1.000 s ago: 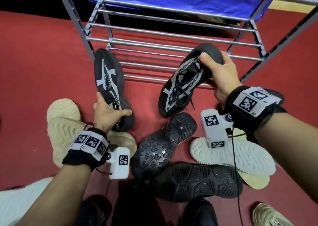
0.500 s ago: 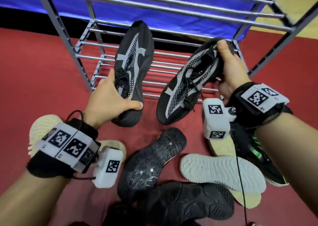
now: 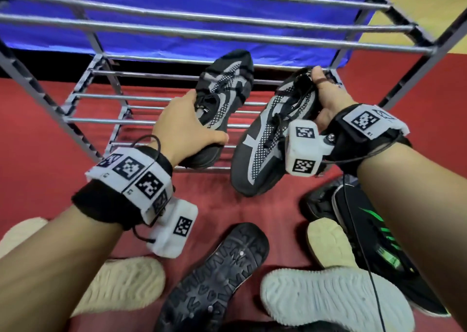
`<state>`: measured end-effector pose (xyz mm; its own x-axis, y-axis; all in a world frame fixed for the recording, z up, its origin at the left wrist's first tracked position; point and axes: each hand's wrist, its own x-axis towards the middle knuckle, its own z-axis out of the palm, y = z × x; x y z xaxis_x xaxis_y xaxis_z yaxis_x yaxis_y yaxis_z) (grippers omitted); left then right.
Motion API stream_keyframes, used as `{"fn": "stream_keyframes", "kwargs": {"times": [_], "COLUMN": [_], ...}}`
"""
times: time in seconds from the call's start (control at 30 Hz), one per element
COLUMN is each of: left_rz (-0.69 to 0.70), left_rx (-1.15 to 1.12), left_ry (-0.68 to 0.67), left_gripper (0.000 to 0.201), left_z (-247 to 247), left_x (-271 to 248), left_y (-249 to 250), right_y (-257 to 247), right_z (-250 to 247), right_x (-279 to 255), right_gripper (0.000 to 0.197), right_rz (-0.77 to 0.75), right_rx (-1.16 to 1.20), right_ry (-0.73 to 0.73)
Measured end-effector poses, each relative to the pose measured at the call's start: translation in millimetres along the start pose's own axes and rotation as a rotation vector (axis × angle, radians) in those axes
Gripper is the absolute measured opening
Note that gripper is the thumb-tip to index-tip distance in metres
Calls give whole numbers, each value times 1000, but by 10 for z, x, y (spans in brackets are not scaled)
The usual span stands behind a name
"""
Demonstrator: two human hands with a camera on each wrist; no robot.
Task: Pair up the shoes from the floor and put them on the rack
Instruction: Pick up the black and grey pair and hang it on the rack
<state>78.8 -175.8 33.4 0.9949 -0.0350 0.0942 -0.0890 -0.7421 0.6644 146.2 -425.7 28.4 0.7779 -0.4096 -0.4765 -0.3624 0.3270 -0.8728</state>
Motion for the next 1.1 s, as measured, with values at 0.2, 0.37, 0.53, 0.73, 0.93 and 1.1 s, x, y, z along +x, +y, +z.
{"fn": "stream_keyframes", "kwargs": {"times": [0.2, 0.37, 0.53, 0.73, 0.93, 1.1], "left_rz": [5, -3, 143, 628, 68, -211], "left_rx": [190, 195, 57, 91, -46, -598], "left_ry": [-25, -62, 83, -32, -349, -484], "left_gripper": [68, 75, 61, 36, 45, 34], "left_z": [197, 150, 121, 178, 422, 588], "left_x": [57, 49, -64, -584, -690, -775], "left_y": [-36, 31, -8, 172, 239, 304], "right_y": [38, 91, 107, 53, -1, 14], "right_z": [13, 150, 184, -114, -310, -427], "right_x": [294, -241, -279, -204, -534, -770], "right_gripper": [34, 46, 69, 48, 38, 40], "right_rz": [-68, -223, -256, -73, 27, -26], "right_rx": [-216, -690, -730, -321, -107, 12], "right_ry": [1, -80, -11, -70, -35, -30]}}
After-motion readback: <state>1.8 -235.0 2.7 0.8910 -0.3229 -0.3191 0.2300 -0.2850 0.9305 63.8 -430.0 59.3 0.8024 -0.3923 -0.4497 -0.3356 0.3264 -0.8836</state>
